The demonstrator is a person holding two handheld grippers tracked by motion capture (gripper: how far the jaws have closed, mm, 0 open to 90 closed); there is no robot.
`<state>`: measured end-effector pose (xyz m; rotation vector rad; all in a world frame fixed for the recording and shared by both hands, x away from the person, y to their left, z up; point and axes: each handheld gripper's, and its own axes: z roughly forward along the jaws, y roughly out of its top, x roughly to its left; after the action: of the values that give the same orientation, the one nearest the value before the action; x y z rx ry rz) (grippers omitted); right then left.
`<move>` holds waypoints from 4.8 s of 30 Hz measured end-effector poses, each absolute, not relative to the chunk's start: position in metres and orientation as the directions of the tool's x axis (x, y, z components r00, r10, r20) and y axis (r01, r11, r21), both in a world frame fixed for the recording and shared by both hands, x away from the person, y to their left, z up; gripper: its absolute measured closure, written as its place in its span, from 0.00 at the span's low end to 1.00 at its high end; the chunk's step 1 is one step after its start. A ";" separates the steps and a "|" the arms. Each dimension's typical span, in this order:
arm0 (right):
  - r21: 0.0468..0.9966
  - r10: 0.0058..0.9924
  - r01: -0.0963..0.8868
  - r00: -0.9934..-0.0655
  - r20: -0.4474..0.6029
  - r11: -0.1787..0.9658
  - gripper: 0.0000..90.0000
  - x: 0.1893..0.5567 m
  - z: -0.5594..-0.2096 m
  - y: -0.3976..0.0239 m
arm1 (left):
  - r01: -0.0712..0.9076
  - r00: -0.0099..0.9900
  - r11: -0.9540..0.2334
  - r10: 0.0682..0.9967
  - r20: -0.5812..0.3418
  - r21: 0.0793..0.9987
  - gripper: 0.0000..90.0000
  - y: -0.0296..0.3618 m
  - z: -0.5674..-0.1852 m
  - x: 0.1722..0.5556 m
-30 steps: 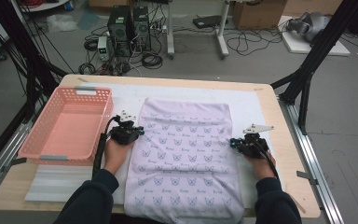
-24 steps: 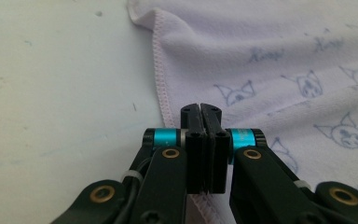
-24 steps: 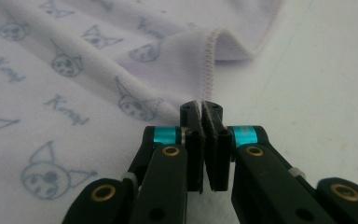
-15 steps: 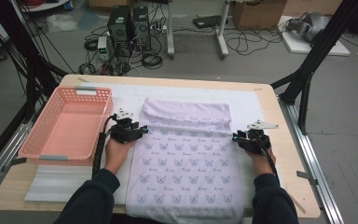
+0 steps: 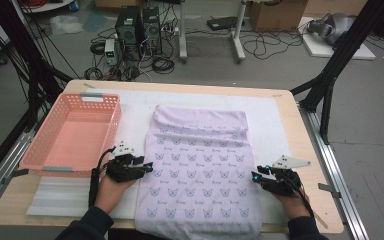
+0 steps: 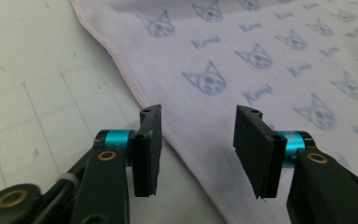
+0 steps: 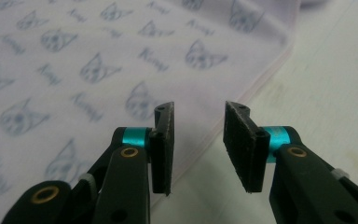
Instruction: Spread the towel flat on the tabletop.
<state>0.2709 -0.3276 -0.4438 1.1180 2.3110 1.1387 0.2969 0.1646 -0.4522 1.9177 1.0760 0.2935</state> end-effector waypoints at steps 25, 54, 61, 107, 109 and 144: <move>0.738 0.727 0.532 -0.681 0.082 0.415 1.00 0.215 -0.441 -0.350 | 0.578 0.680 -0.300 0.691 -0.245 0.759 0.97 0.196 -0.441 0.233; 0.784 0.623 0.389 -0.782 0.002 0.485 0.77 0.200 -0.445 -0.303 | 0.500 0.667 -0.284 0.729 -0.154 0.818 0.55 0.178 -0.450 0.224; 0.750 0.605 0.412 -0.796 0.021 0.517 0.98 0.195 -0.445 -0.304 | 0.490 0.688 -0.361 0.719 -0.098 0.793 0.96 0.179 -0.449 0.222; 0.803 0.858 0.469 -0.505 -0.097 0.367 0.83 0.282 -0.446 -0.311 | 0.582 0.485 -0.198 0.863 -0.141 0.789 0.85 0.149 -0.449 0.325; 0.837 0.863 0.456 -0.504 -0.039 0.304 0.71 0.281 -0.442 -0.316 | 0.592 0.483 -0.171 0.858 -0.177 0.787 0.62 0.153 -0.448 0.322; 0.851 0.841 0.437 -0.541 -0.009 0.290 0.61 0.305 -0.432 -0.313 | 0.540 0.559 -0.193 0.809 -0.178 0.819 0.52 0.146 -0.443 0.316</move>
<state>0.3054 -0.3130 -0.4315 1.1416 2.1031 1.1675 0.3164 0.1456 -0.4426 1.8713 1.0994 0.3665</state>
